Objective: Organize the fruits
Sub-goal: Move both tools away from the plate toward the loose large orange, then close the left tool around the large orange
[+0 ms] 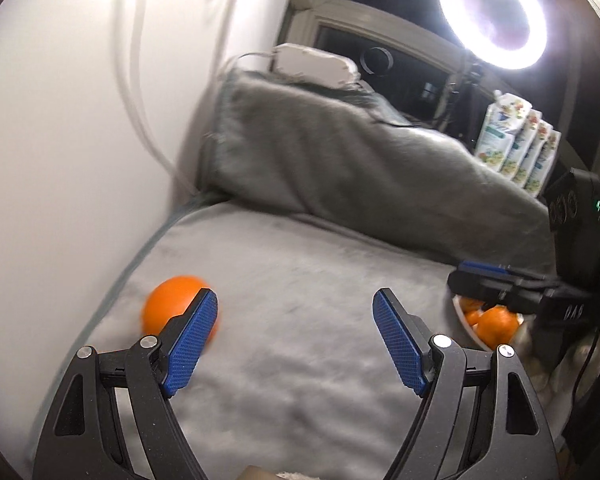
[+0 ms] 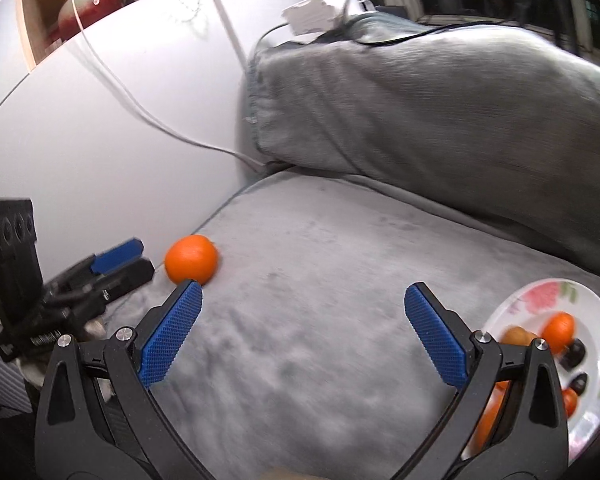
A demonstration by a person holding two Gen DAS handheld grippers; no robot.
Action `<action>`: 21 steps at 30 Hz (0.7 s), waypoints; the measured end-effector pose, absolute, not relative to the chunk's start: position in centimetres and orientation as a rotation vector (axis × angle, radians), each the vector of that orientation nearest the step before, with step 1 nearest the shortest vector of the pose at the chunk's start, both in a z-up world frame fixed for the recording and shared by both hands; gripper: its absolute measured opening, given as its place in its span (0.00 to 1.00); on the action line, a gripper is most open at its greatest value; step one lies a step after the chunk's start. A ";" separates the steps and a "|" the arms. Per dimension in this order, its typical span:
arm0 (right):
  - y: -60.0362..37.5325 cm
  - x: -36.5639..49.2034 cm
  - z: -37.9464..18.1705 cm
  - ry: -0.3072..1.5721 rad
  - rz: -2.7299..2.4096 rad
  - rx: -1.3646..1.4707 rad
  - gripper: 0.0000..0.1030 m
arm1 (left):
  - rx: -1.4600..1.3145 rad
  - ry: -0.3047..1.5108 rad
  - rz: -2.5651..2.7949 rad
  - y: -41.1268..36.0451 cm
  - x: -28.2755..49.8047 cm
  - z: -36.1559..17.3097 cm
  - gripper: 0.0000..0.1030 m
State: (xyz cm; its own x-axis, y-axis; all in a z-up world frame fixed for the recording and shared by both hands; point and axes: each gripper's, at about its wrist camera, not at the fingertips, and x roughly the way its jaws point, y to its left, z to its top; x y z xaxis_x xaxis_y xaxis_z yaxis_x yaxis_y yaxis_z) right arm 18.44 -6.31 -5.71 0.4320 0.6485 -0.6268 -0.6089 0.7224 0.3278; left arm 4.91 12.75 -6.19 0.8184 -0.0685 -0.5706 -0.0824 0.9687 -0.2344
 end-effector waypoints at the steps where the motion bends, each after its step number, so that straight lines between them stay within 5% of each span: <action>1: -5.6 18.5 -5.7 0.810 0.796 0.052 1.00 | -0.262 0.622 0.021 13.4 4.7 -6.6 0.78; 21: 8.3 19.7 -8.6 0.958 1.039 -0.021 1.00 | -0.402 0.730 0.113 19.8 3.9 -12.3 0.78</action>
